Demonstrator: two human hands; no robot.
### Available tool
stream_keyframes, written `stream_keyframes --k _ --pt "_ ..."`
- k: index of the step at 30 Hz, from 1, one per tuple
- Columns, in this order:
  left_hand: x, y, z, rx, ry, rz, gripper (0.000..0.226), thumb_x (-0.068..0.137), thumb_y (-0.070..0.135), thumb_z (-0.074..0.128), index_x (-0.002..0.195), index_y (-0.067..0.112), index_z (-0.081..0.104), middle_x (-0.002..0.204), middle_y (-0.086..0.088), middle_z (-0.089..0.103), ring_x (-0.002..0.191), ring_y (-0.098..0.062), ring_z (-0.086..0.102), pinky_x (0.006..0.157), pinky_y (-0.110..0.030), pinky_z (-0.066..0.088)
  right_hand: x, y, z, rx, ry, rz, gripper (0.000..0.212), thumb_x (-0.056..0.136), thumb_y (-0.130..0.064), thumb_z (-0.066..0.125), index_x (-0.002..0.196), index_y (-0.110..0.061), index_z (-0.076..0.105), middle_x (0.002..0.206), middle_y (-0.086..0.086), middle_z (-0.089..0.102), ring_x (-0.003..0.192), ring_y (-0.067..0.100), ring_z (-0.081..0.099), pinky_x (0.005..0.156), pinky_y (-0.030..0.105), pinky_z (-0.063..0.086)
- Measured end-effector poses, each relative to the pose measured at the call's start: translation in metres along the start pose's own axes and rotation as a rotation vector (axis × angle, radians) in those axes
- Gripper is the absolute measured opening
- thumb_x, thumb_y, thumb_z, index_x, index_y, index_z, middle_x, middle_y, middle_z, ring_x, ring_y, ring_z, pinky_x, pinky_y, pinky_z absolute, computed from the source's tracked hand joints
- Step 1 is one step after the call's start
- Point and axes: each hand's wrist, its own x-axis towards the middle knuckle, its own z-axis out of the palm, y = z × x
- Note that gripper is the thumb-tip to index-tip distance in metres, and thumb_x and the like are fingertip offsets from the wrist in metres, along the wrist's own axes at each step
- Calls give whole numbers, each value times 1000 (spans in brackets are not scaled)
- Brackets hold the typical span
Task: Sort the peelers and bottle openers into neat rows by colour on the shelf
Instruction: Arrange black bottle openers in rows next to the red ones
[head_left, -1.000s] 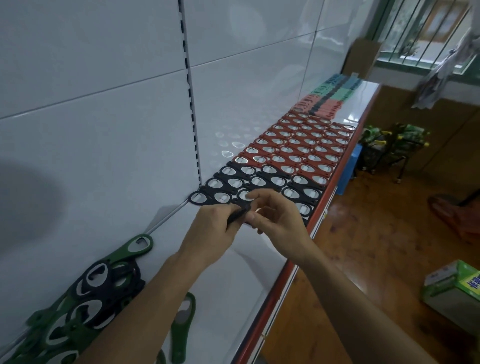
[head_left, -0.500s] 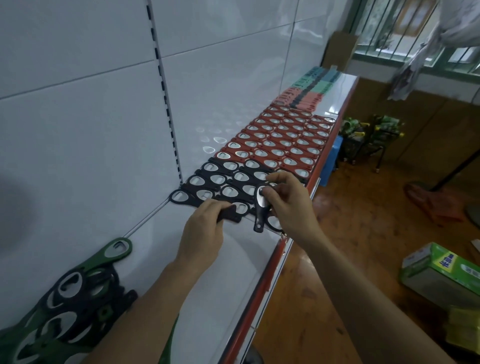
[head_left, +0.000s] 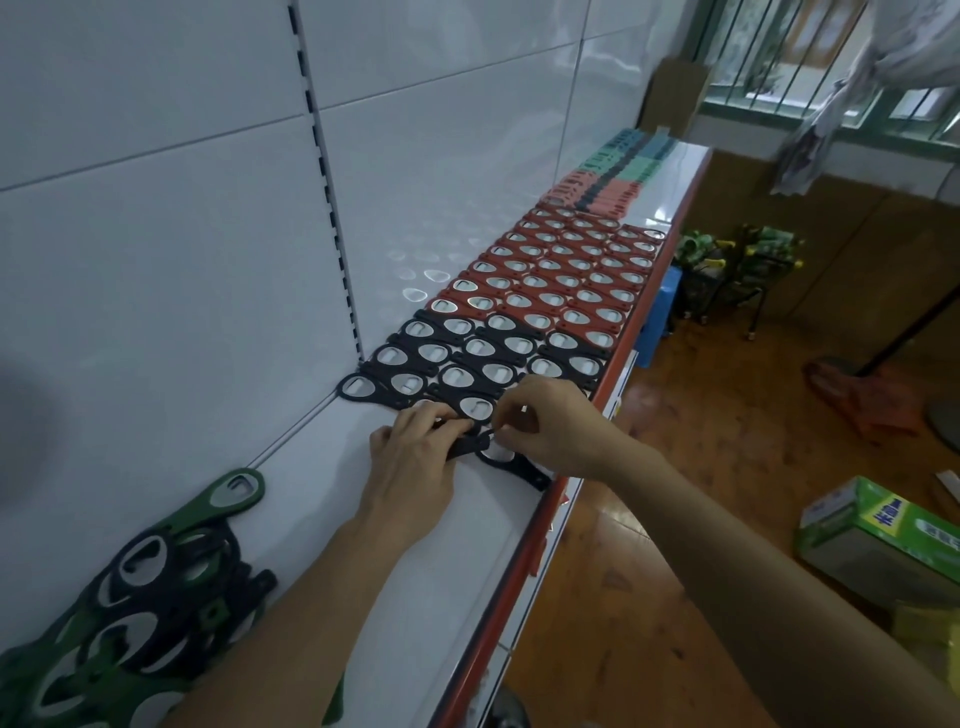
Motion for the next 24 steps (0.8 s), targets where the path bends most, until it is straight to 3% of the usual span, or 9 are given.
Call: stream_keyframes --k 4,10,24 --pt "1 -2 2 -16 7 -9 47 91 8 64 132 29 64 130 12 52 126 -14 44 99 -39 33 -15 -4 3 -132 -155 -37 22 86 -34 76 106 -25 73 96 -10 63 84 6 57 74 23 52" --pt "1 -4 4 -29 9 -18 44 92 10 64 131 29 66 129 14 53 126 -13 44 99 -35 29 -19 2 1 -154 -116 12 21 94 -22 67 113 -26 74 106 -5 62 93 9 58 83 29 56" --pt "1 -3 5 -47 18 -5 43 91 10 67 129 30 67 128 13 54 125 -13 46 98 -36 31 -16 9 4 -122 -74 8 23 95 -25 69 117 -26 74 107 -7 64 92 9 59 83 31 57"
